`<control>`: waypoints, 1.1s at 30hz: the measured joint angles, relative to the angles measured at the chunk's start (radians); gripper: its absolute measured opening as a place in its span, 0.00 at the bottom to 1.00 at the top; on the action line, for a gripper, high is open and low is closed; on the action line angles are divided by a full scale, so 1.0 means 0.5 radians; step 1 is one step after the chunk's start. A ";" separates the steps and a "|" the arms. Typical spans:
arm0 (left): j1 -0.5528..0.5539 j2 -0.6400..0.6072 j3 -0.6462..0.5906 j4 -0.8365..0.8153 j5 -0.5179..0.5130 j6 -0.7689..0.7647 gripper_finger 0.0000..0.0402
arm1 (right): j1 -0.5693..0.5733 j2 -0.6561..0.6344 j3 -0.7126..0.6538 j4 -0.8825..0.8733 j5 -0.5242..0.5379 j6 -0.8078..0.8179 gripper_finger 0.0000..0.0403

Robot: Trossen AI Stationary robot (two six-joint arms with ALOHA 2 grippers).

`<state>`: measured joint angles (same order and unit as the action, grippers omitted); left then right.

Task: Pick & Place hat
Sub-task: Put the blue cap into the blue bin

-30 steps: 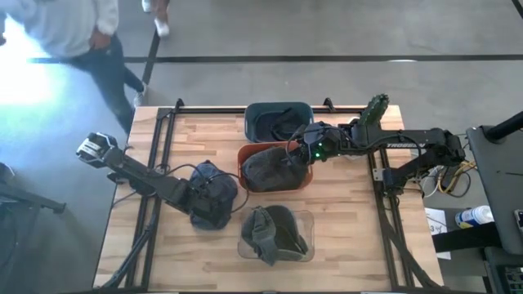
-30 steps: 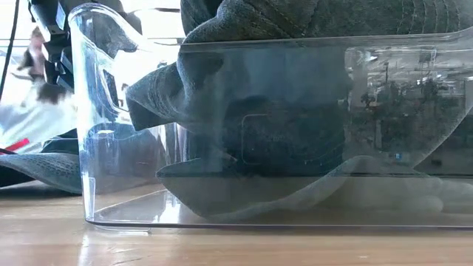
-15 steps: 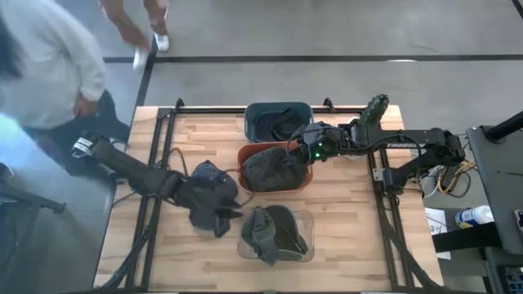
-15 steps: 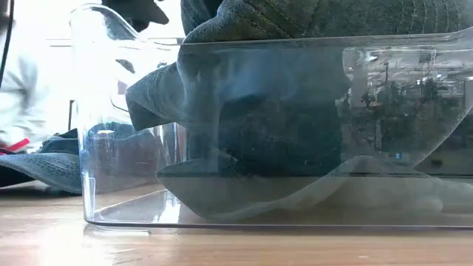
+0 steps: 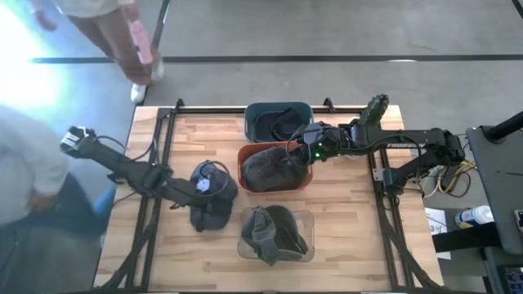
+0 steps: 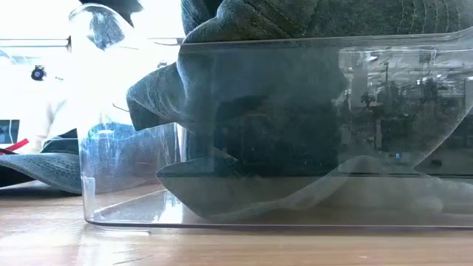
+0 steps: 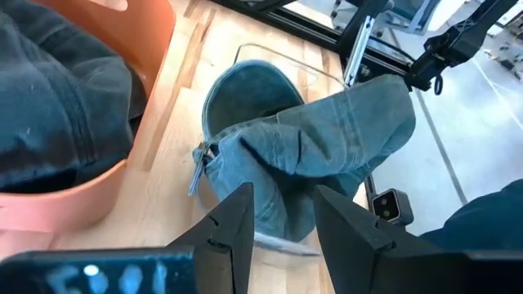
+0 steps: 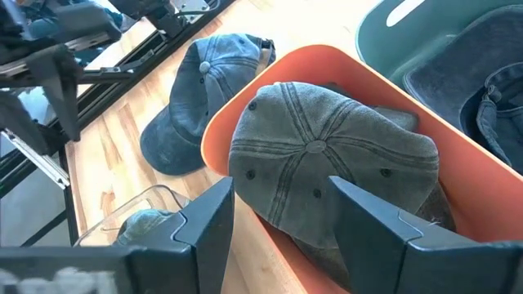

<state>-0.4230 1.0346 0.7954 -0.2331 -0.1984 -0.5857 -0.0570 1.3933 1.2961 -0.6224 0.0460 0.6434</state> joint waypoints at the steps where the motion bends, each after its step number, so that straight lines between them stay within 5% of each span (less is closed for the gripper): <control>1: -0.001 -0.024 -0.034 0.018 0.001 -0.012 0.30 | 0.000 0.000 0.000 0.000 0.000 0.000 0.47; 33: 0.090 -0.648 -0.566 0.154 0.010 -0.018 0.30 | 0.000 0.000 0.000 0.000 -0.001 0.000 0.47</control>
<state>-0.3779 0.7107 0.5123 -0.1561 -0.1933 -0.5945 -0.0570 1.3933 1.2961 -0.6224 0.0456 0.6434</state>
